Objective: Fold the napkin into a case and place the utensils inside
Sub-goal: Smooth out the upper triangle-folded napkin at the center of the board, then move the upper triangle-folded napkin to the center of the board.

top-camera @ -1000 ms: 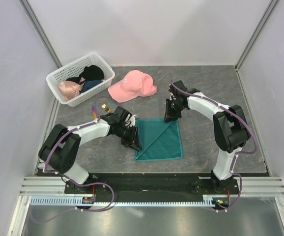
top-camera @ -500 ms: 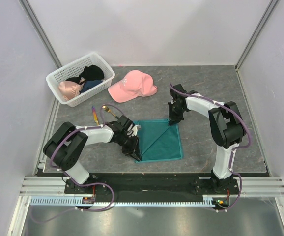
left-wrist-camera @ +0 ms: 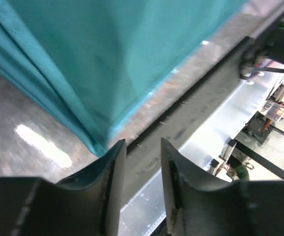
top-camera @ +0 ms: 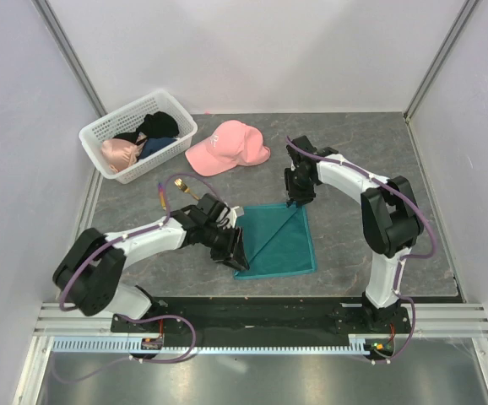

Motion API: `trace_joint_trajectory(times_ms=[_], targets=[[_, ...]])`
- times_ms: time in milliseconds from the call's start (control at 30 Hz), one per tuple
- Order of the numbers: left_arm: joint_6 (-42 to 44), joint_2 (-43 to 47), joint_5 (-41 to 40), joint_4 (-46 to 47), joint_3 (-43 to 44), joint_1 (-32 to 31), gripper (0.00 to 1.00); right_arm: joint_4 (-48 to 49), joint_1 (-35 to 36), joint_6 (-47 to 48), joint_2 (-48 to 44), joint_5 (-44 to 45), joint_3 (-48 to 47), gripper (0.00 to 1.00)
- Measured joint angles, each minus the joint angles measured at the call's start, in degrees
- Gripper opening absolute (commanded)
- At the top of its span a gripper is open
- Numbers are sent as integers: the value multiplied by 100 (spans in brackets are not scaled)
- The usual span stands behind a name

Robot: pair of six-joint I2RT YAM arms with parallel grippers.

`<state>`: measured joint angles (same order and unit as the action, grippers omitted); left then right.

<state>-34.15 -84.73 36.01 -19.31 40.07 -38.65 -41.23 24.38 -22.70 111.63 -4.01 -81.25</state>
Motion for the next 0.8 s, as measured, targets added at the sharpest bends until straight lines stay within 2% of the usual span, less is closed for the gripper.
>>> trace_joint_trajectory(times_ms=[133,233,367,600,800], targets=[[9,748,-120,-468,348,101,45,-212,321,-313,-619,98,66,48],[9,1266,-157,-656,527,433,45,-127,608,-699,-1364,-9,566,44],[9,1711,-164,-857,680,1069,45,149,1045,-1340,-2312,-116,1722,27],[4,1696,-168,-1014,955,1349,47,584,1128,-1915,-2579,-79,3296,17],[-4,1561,-164,-1086,1132,1384,50,874,1058,-2068,-2605,26,3703,16]])
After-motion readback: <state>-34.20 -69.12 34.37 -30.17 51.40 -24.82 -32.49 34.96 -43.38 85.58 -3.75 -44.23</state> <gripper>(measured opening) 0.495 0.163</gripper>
